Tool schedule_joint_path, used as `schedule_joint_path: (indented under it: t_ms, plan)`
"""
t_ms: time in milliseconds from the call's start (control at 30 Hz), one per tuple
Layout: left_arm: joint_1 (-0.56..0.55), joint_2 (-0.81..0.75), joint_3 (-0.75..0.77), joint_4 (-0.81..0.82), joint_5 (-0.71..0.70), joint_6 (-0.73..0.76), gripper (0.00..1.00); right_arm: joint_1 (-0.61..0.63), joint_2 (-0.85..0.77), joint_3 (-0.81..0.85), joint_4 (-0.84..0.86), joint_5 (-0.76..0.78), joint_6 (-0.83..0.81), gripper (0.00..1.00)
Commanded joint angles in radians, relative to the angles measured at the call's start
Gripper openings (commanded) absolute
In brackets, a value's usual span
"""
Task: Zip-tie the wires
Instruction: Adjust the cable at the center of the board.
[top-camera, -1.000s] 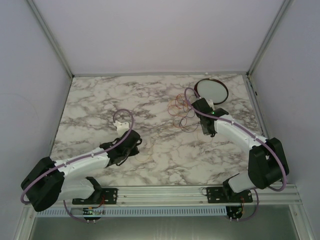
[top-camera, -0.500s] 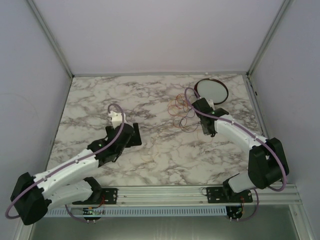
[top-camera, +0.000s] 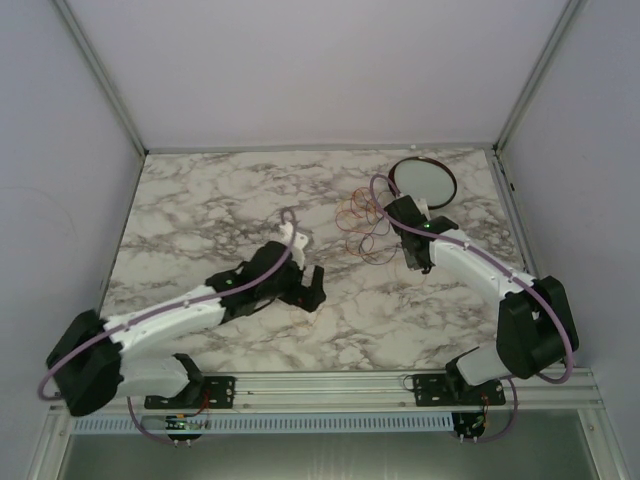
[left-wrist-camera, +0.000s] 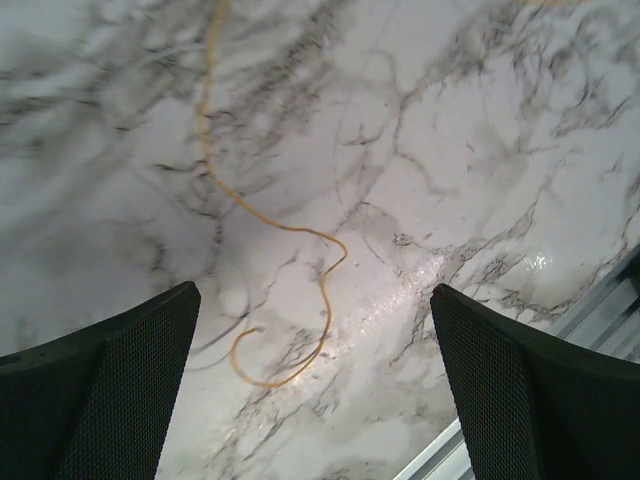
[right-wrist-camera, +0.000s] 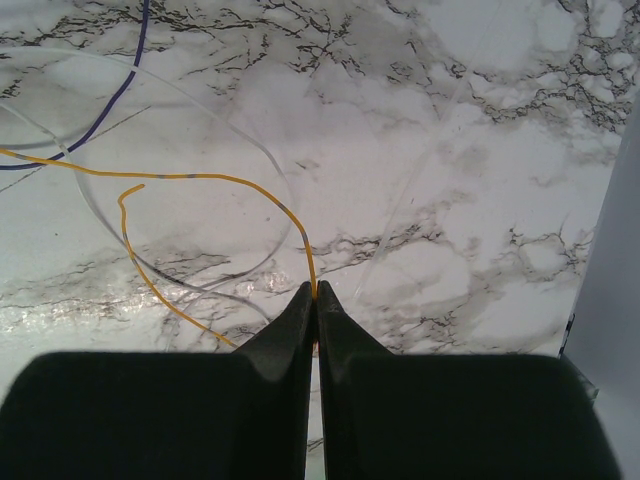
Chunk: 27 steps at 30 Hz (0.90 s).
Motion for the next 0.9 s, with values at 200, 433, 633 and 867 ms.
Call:
schedule_joint_path:
  t_ms: [200,433,633,867]
  plan:
    - [-0.115,0.318,0.221,-0.061,-0.164,-0.147,1.0,-0.015,-0.034,0.001,0.014,0.002,-0.003,0.0]
    - [-0.133,0.43,0.316,-0.253,-0.342,-0.255,1.0,-0.018,-0.041,-0.006,0.023,0.003,-0.008,0.0]
    - [-0.132,0.468,0.313,-0.291,-0.366,-0.277,1.0,-0.024,-0.043,-0.011,0.03,0.0,-0.015,0.0]
    - [-0.131,0.491,0.269,-0.26,-0.333,-0.285,1.0,-0.027,-0.044,-0.011,0.031,-0.003,-0.017,0.0]
